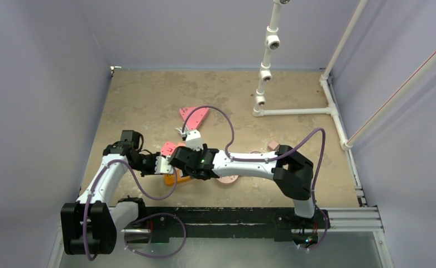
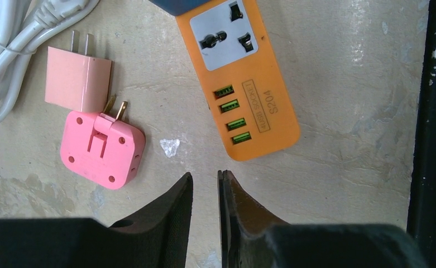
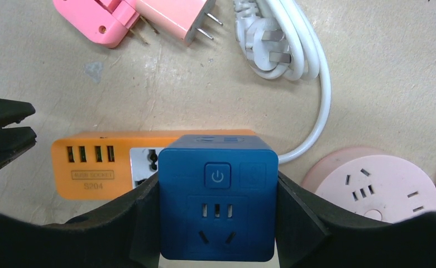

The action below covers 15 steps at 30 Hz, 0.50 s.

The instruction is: Insert the plug

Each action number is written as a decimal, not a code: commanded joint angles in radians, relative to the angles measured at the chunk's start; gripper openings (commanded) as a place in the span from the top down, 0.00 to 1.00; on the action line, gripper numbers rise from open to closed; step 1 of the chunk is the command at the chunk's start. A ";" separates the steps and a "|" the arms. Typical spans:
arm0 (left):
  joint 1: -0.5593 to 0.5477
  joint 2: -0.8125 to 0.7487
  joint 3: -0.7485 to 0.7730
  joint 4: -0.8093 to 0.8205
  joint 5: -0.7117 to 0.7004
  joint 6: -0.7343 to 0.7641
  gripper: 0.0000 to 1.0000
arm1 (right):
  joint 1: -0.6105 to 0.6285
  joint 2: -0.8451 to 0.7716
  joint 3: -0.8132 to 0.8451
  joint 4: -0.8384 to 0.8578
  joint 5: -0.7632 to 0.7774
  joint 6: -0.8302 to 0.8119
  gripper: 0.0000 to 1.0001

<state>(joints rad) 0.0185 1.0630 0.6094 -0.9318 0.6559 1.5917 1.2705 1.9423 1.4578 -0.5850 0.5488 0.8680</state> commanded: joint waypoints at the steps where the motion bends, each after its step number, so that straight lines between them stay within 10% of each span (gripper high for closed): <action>1: -0.009 -0.004 0.011 0.000 0.063 -0.001 0.78 | 0.017 0.116 -0.091 -0.047 -0.106 0.038 1.00; 15: -0.012 0.008 0.032 0.026 0.058 -0.049 0.82 | 0.054 0.154 -0.155 -0.026 -0.108 0.121 1.00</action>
<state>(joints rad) 0.0101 1.0645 0.6094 -0.9279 0.6552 1.6009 1.2938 1.9480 1.4082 -0.5343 0.6044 0.8879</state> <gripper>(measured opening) 0.187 0.630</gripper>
